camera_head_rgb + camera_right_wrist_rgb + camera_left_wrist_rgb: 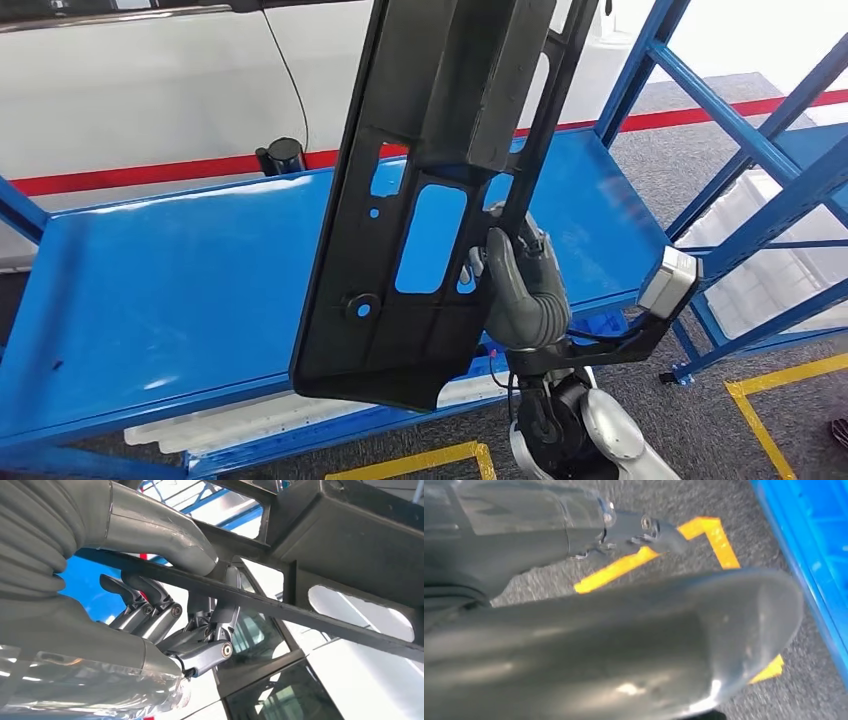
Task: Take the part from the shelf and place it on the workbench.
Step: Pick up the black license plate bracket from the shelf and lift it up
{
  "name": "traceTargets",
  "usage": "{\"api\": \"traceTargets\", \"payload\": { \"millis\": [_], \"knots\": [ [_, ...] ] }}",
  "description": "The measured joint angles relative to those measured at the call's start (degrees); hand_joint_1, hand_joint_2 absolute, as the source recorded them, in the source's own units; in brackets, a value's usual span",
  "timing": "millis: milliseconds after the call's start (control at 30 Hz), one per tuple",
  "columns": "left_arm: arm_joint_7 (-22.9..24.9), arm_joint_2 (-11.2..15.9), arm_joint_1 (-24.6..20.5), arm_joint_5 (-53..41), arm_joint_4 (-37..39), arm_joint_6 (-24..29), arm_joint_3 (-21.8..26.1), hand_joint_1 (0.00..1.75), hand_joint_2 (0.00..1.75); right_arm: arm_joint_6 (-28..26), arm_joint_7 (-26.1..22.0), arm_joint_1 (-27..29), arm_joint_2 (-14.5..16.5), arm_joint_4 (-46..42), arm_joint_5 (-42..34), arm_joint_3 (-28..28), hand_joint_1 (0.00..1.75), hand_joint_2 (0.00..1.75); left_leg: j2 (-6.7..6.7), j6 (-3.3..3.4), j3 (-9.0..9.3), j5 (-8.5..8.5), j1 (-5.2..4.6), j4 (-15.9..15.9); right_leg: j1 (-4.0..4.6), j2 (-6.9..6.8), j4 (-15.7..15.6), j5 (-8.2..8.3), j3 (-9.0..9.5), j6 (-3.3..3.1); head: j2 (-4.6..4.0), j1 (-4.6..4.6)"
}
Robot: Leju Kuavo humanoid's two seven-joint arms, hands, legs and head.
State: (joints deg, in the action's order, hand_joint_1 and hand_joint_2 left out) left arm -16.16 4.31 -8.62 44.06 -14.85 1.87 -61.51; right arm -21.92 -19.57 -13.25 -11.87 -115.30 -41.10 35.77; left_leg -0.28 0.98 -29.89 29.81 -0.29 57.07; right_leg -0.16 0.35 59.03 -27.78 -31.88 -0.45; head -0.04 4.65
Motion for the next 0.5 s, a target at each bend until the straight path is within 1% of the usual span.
{"api": "traceTargets", "payload": {
  "millis": [33, 67, 100, 133, 167, 233, 267, 300, 333, 367, 400, 433, 467, 500],
  "knots": [
    [0.01, -0.07, 0.08, 0.02, 0.01, -0.07, 0.0, 0.0, 0.0, 0.09, -0.04, -0.04, 0.01, -0.01, -0.03, 0.03, 1.75, 1.75, -0.09, -0.45, -0.23, -0.26, 0.17, -0.03, 0.23, -0.05, -0.51, 0.25, 0.03, -0.11, 0.0, -0.08],
    [0.01, -0.13, 0.18, 0.03, 0.01, -0.11, 0.0, 0.0, 0.0, 0.15, -0.07, -0.08, 0.03, -0.02, -0.05, 0.07, 1.75, 1.75, -0.16, -0.84, -0.35, -0.3, 0.26, -0.04, 0.22, -0.1, -1.29, 0.45, 0.23, -0.33, 0.0, 0.09],
    [0.0, -0.18, 0.26, 0.03, 0.01, -0.15, 0.0, 0.0, 0.0, 0.2, -0.08, -0.15, 0.09, -0.01, -0.08, 0.1, 1.75, 1.75, -0.13, -1.15, -0.61, 0.1, 0.25, 0.18, 0.13, -0.17, -2.17, 0.63, 0.46, -0.54, 0.0, 0.15],
    [-0.01, -0.2, 0.3, 0.03, 0.01, -0.19, 0.0, 0.0, 0.0, 0.25, -0.09, -0.23, 0.25, 0.01, -0.1, 0.14, 1.75, 1.75, -0.08, -1.48, -1.19, 1.25, 0.26, 1.28, -0.04, -0.25, -3.13, 0.85, 0.67, -0.82, 0.0, -0.03],
    [-0.02, -0.2, 0.32, 0.03, 0.01, -0.24, 0.01, 0.0, 0.0, 0.29, -0.1, -0.3, 0.42, 0.03, -0.12, 0.17, 1.75, 1.75, -0.02, -1.81, -2.19, 3.01, 0.33, 3.49, -0.22, -0.35, -3.99, 1.05, 0.78, -0.98, 0.0, -0.33],
    [-0.02, -0.19, 0.39, 0.04, 0.02, -0.33, 0.01, 0.0, 0.0, 0.34, -0.12, -0.3, 0.73, 0.18, -0.16, 0.21, 1.75, 1.75, 0.11, -2.49, -5.04, 6.95, 0.77, 10.43, -0.27, -0.6, -4.04, 1.32, 0.2, -1.06, 0.0, -1.09],
    [-0.02, -0.18, 0.46, 0.04, 0.04, -0.34, 0.02, 0.0, 0.0, 0.35, -0.12, -0.27, 0.77, 0.29, -0.2, 0.23, 1.75, 1.75, 0.13, -2.81, -6.11, 7.98, 1.0, 13.36, -0.3, -0.77, -3.68, 1.4, -0.24, -0.97, 0.0, -1.23],
    [-0.02, -0.18, 0.53, 0.05, 0.06, -0.35, 0.01, 0.0, 0.0, 0.35, -0.12, -0.24, 0.8, 0.39, -0.23, 0.26, 1.75, 1.75, 0.18, -3.11, -6.43, 8.0, 1.24, 14.71, -0.37, -0.92, -3.19, 1.45, -0.75, -0.89, 0.0, -1.34],
    [-0.03, -0.17, 0.57, 0.05, 0.08, -0.37, 0.02, 0.0, 0.0, 0.35, -0.12, -0.22, 0.84, 0.49, -0.27, 0.28, 1.75, 1.75, 0.27, -3.43, -5.65, 6.9, 1.51, 13.75, -0.5, -1.03, -2.59, 1.5, -1.38, -0.74, 0.0, -1.39],
    [-0.04, -0.16, 0.6, 0.05, 0.1, -0.37, 0.02, 0.0, 0.0, 0.35, -0.12, -0.22, 0.91, 0.57, -0.29, 0.3, 1.75, 1.75, 0.42, -3.78, -3.85, 5.15, 1.82, 10.78, -0.69, -1.09, -1.89, 1.54, -2.07, -0.52, 0.0, -1.43],
    [-0.04, -0.16, 0.58, 0.05, 0.11, -0.37, 0.02, 0.0, 0.0, 0.35, -0.12, -0.23, 1.02, 0.63, -0.29, 0.32, 1.75, 1.75, 0.52, -4.1, -1.83, 4.03, 2.02, 7.19, -0.87, -1.11, -1.2, 1.6, -2.76, -0.19, 0.0, -1.47],
    [-0.07, -0.2, 0.57, 0.05, 0.12, -0.38, 0.02, 0.0, 0.0, 0.36, -0.12, -0.23, 1.14, 0.69, -0.31, 0.34, 1.75, 1.75, 0.5, -4.18, -0.26, 2.92, 2.06, 4.3, -0.98, -1.07, -0.64, 1.69, -3.35, 0.21, 0.0, -1.56],
    [-0.09, -0.23, 0.58, 0.05, 0.13, -0.38, 0.02, 0.0, 0.0, 0.39, -0.13, -0.25, 1.25, 0.72, -0.31, 0.39, 1.75, 1.75, 0.42, -4.02, 0.47, 2.46, 2.04, 2.65, -1.0, -1.01, -0.23, 1.85, -3.73, 0.67, 0.0, -1.62],
    [-0.11, -0.27, 0.59, 0.05, 0.13, -0.39, 0.02, 0.0, 0.0, 0.43, -0.14, -0.27, 1.31, 0.74, -0.32, 0.45, 1.75, 1.75, 0.3, -3.62, 0.34, 2.48, 1.91, 2.35, -0.96, -0.92, -0.03, 2.12, -3.99, 1.1, 0.0, -1.63]
  ]
}}
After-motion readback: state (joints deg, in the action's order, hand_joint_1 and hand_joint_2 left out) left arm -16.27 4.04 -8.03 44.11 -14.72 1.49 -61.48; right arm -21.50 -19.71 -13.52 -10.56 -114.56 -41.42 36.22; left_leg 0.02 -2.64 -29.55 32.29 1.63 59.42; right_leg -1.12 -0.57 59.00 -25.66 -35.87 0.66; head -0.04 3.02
